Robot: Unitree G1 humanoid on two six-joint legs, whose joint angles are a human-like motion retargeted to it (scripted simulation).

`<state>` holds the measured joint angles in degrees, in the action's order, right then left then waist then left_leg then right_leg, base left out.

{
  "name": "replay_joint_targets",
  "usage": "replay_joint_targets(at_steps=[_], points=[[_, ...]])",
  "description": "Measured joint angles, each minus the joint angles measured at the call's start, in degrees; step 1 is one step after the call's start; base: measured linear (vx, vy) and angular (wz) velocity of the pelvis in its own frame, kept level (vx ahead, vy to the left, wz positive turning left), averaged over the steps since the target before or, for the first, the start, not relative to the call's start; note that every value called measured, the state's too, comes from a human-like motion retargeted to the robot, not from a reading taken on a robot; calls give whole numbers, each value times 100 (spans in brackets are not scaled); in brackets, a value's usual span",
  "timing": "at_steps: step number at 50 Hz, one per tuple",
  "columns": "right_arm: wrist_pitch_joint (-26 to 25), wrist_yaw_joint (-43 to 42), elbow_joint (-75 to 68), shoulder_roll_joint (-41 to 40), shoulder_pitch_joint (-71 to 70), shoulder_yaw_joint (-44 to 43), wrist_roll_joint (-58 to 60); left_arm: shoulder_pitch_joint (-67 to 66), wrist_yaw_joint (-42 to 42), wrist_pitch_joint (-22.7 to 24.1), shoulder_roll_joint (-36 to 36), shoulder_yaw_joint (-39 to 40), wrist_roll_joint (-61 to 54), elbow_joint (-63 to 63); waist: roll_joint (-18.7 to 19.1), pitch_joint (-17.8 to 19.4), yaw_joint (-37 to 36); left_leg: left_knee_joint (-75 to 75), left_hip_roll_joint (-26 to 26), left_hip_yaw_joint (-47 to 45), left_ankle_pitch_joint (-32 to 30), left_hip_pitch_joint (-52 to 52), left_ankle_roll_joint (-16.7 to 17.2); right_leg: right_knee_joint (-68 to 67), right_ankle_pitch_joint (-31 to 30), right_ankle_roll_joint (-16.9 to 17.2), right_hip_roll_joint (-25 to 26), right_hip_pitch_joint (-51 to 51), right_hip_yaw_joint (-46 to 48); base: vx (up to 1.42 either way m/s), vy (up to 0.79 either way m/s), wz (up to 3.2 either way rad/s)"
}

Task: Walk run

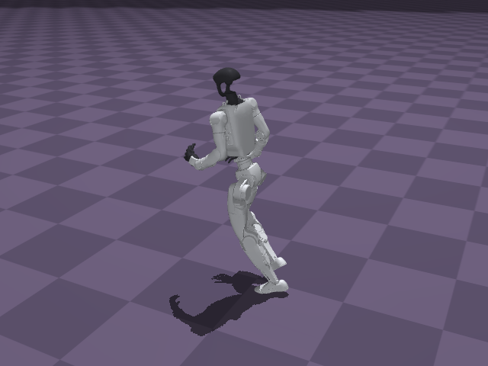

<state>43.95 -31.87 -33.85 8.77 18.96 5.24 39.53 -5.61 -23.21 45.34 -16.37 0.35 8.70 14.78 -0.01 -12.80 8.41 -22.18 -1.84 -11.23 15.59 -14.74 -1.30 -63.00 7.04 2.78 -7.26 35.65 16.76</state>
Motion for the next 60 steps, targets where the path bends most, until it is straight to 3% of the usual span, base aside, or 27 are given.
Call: replay_joint_targets(at_steps=[4, 5, 7, 8, 10, 12, 13, 15, 16, 18, 22, 25, 27, 28, 30, 33, 35, 38, 40, 42, 43, 45, 47, 50, 53, 57, 60], points=[[262, -1001, 451, 398, 393, -432, -192, -127, 108, -162, 32, -288, -209, -431, 392, 297, 1034, 951, -109, 111, -3279, 1625, 627, 2808, 478, -586, -476, 490, 890, 223, -11, 104], [226, -1400, 583, 480, 352, -493, -72, -192, 128, -276, 90, -344, -292, -519, 358, 351, 1288, 1035, -123, -86, -3848, 1940, 681, 3599, 649, -594, -501, 503, 758, 202, -20, 50], [-37, -2013, 505, 452, -289, -302, 533, -317, 49, -433, 131, -92, -428, -653, 88, 444, 1438, 706, -530, -508, -4120, 2330, 556, 4321, 705, -372, -471, 514, 7, 199, -20, -53], [-118, -2091, 316, 377, -754, -143, 807, -357, 65, -437, 146, 38, -402, -635, -93, 500, 1400, 408, -694, -773, -3982, 2436, 600, 4366, 664, -172, -493, 485, -467, 236, -18, -90], [-119, -1932, -106, 247, -1637, 131, 1030, -455, 127, -407, 265, 261, -136, -384, -449, 688, 1267, -598, -702, -1642, -3517, 2575, 418, 3957, -286, -353, -637, 195, -1135, 258, -14, -99], [-29, -1607, -522, 89, -2389, 415, 956, -696, 100, -337, 594, 693, 469, 218, -590, 632, 744, -1664, -865, -1943, -3068, 1970, 98, 2586, 1066, -468, -574, 14, -1391, 254, 1, -94], [-51, -1490, -717, 65, -2584, 307, 919, -914, 126, -280, 805, 708, 823, 607, -615, 669, 431, -2380, -812, -1682, -2721, 1491, -22, 2336, 1493, -283, -854, -362, -1310, 284, 15, -2], [55, -1182, -816, -21, -2851, 50, 916, -1182, 81, -169, 982, 632, 1171, 1507, -670, 443, -411, -3327, -429, -1606, -1909, 145, 8, 2690, 1962, -78, -884, -1186, -1140, 259, 9, 13], [-11, -1100, -609, 59, -2881, 171, 816, -1295, -89, -63, 835, 676, 991, 1801, -471, 420, -683, -3421, -70, -1394, -1491, -464, 33, 3254, 1777, -25, -540, -1758, -823, 229, 7, 7], [-263, -977, -45, 251, -2809, 586, 720, -1599, -273, 86, 603, 884, 655, 2131, -320, 418, -1265, -2965, 341, -1255, -933, -1376, 2, 4365, 918, 158, 121, -2848, -653, 229, 6, -36], [-764, -339, 1005, 196, -2248, 666, 1064, -1991, 81, 436, 484, 1354, -248, 2553, -533, 596, -2370, -328, 674, -1296, -633, -2232, 6, 5307, -2206, 580, 345, -4220, -249, 192, -10, -115], [-822, -97, 1214, 64, -1882, 199, 1146, -1359, 351, 531, 479, 1244, -455, 2713, -433, 732, -2662, 864, 809, -755, -585, -2468, 32, 4766, -3193, 340, 706, -4561, -102, 205, -1, 6], [-804, -94, 894, -50, -1528, -121, 1147, -771, 366, 429, 299, 946, -128, 2521, -4, 837, -2649, 288, 1044, -282, -1015, -2430, -105, 3558, -2795, -159, 887, -4507, 610, 229, 1, 76], [-750, -85, 634, -71, -1337, -256, 1181, -490, 324, 373, 241, 801, 52, 2416, 56, 864, -2426, -602, 986, -140, -453, -2470, -584, 2757, -2575, -197, 842, -4223, 696, 269, 2, 103], [-822, -190, -110, -108, -836, -312, 1410, -5, 337, 171, 267, 609, 340, 2458, 10, 894, -1878, -1790, 1182, -12, 487, -2275, -446, 996, -2024, -87, 901, -3273, 36, 296, 2, 74], [-658, 326, -981, -211, -272, -190, 1072, 293, -141, -96, 432, 589, 105, 2314, -127, 382, -445, -953, 434, -66, 966, -884, -340, -568, -708, 134, 601, -1113, -396, 253, -5, 94], [-146, 627, -859, -73, -63, -348, 467, 411, -253, -345, 469, 453, -191, 1703, -290, 207, 331, 174, -134, -150, 378, 88, -84, -243, -105, -79, 153, -78, -415, 238, -16, 101], [417, -374, 232, 597, 441, -581, -76, 384, -133, -438, 386, 82, -360, 552, -43, 321, 1176, 1093, -286, 304, -2086, 1361, 783, 1762, 243, -428, -214, 456, 475, 228, -21, 127], [116, -1633, 885, 895, 566, -665, 126, 226, 49, -642, 358, -60, -433, -161, 54, 352, 1700, 1348, 23, -440, -3615, 1955, 1405, 3530, 361, -288, -82, 540, 404, 211, -29, 94], [-463, -1950, 1060, 684, 253, -495, 363, 58, 199, -727, 398, 15, -434, -310, -54, 336, 1862, 1017, -279, -537, -4147, 2256, 1332, 4454, 313, -321, -15, 503, -93, 154, -13, -33], [-656, -1804, 1023, 426, -39, -408, 275, -25, 242, -754, 473, 166, -341, -159, -194, 312, 1805, 730, -541, -463, -4185, 2289, 1284, 4573, 174, -374, -12, 506, -441, 222, -21, -85], [-815, -1236, 932, -186, -709, -218, -399, -113, 351, -938, 794, 538, 336, 647, -614, 386, 1749, -329, -759, -964, -3672, 2362, 841, 4356, -1013, -473, -303, 245, -863, 271, -20, -99], [-595, -833, 957, -539, -1376, 203, -1164, -216, 231, -1361, 952, 1087, 991, 1599, -831, 338, 1234, -1428, -687, -1946, -3033, 2013, 455, 2801, 962, -853, -256, 85, -963, 260, -7, -138], [-537, -1164, 925, -887, -1925, 533, -1733, -708, -10, -1228, 1367, 1150, 822, 2754, -904, 323, 402, -3429, -321, -1466, -1944, 454, 178, 2534, 1930, -320, -562, -1049, -1049, 227, 2, -9], [-541, -704, 1432, -676, -2298, 892, -1543, -1079, -319, -781, 1328, 1413, 264, 2834, -746, 294, -557, -3239, 301, -1427, -1022, -1069, -70, 3845, 1215, -89, 106, -2426, -819, 247, 6, -35], [-1330, 342, 2045, -449, -2324, 954, -515, -1747, 214, -260, 826, 1757, 367, 2010, -822, 561, -1856, -472, 439, -1314, -851, -1989, -83, 5212, -1896, 857, 484, -3990, -794, 217, 1, -128], [-1388, 597, 2165, -217, -2247, 695, -275, -1598, 501, 0, 770, 1686, 182, 1744, -900, 633, -2468, 1052, 627, -1129, -818, -2347, 26, 5264, -3345, 1222, 491, -4506, 117, 199, -8, -54]])
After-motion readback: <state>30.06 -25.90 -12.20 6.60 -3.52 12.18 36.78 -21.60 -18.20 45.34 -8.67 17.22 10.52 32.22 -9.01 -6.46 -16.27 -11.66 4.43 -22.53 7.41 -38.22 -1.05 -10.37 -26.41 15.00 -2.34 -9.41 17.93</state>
